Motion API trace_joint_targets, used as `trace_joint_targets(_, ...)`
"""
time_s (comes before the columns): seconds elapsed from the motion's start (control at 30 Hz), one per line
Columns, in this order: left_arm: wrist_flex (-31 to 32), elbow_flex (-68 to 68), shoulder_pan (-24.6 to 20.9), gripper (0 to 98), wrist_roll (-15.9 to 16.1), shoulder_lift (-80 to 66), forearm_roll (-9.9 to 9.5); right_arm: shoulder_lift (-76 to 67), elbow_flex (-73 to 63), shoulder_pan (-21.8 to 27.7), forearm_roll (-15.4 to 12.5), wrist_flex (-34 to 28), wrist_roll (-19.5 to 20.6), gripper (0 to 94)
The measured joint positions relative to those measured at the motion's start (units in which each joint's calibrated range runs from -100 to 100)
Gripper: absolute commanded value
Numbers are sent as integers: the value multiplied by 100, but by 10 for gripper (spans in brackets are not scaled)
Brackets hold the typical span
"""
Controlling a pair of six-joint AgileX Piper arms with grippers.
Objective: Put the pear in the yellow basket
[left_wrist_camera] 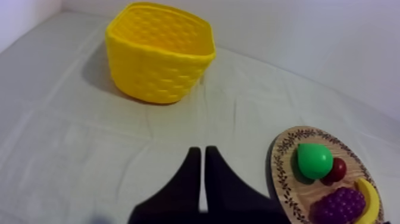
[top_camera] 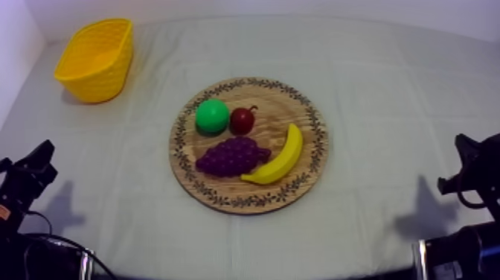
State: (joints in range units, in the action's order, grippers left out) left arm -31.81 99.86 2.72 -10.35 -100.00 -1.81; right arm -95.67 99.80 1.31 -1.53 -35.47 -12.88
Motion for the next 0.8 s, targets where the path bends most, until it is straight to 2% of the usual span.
trace_joint_targets(0.4,0,0,24,0,-8,0,-5,0,0,0,0,0,-3,4)
trace_joint_targets(0.5,-53,0,148,0,12,0,-15,0,0,0,0,0,-3,4)
trace_joint_targets(0.8,-93,0,778,0,396,0,-26,0,0,0,0,0,-3,4)
